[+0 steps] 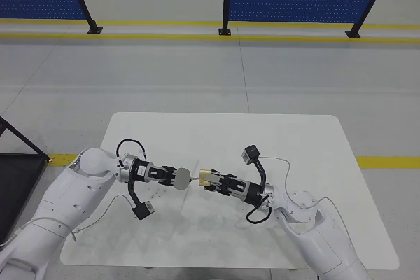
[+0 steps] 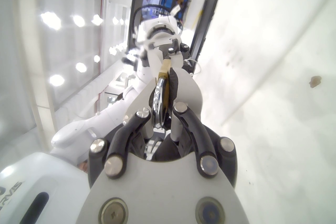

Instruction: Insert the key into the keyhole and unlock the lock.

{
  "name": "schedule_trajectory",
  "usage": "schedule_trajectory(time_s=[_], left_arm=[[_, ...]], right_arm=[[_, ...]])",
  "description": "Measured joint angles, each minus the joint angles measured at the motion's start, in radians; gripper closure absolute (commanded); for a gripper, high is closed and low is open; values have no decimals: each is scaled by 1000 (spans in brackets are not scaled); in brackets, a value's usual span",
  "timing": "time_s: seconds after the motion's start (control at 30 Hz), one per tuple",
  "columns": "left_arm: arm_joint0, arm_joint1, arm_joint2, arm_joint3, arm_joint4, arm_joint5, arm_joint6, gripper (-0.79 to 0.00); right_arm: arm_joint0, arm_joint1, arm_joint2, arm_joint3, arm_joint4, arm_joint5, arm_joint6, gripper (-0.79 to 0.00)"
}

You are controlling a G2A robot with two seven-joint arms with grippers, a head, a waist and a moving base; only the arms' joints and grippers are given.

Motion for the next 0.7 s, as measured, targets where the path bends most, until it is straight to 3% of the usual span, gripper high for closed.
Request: schedule_trajectory(time_s=[0.7], left_arm=[[-29, -12, 32, 17, -19, -8, 8, 0]], right_arm=[[0, 0, 0, 0, 0, 0, 0, 0]])
